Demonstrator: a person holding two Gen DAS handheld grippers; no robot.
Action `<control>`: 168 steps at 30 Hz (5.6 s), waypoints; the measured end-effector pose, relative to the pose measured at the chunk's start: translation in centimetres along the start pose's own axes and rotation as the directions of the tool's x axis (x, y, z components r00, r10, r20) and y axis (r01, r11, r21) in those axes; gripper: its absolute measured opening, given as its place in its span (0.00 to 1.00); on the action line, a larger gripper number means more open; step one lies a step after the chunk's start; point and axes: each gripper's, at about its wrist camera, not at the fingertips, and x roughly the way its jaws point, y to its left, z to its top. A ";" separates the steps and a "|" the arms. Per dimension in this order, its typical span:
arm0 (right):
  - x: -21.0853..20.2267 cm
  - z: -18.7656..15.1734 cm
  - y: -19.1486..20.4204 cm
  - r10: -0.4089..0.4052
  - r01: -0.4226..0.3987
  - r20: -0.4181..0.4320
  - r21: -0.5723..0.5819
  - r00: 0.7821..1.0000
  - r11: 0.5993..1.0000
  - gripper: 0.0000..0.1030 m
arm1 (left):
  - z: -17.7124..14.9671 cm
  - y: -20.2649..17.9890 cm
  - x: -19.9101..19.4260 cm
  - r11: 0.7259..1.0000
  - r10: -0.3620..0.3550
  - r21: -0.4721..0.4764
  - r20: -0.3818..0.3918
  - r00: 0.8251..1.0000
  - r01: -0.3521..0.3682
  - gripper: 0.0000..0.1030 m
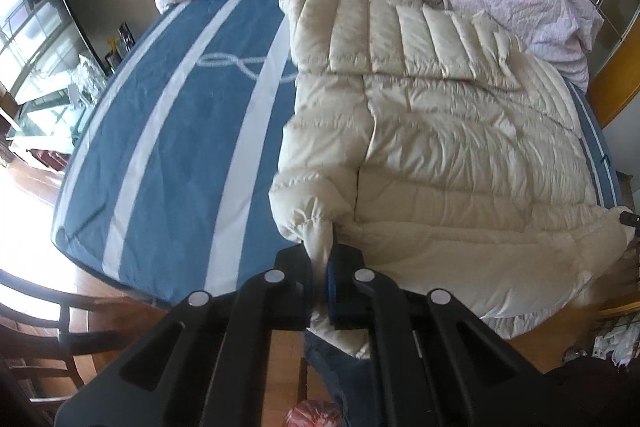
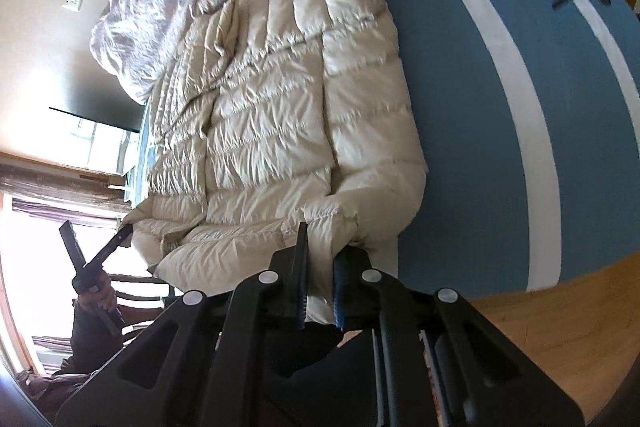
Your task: Fold large clothes
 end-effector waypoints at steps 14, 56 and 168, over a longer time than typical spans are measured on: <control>0.2 6.5 1.3 -0.047 0.049 0.085 -0.019 0.995 0.999 0.10 | 7.2 -0.9 1.1 1.000 0.012 0.017 0.059 0.998 -0.013 0.05; 9.2 29.8 8.1 -0.376 0.347 0.367 0.143 0.851 0.927 0.25 | 30.9 -0.5 15.8 0.979 -0.025 -0.198 0.071 0.997 0.039 0.12; 10.0 20.5 -1.7 -0.233 0.184 0.151 0.282 0.961 0.942 0.90 | 17.5 3.9 16.1 0.969 -0.006 -0.246 0.058 0.998 0.020 0.91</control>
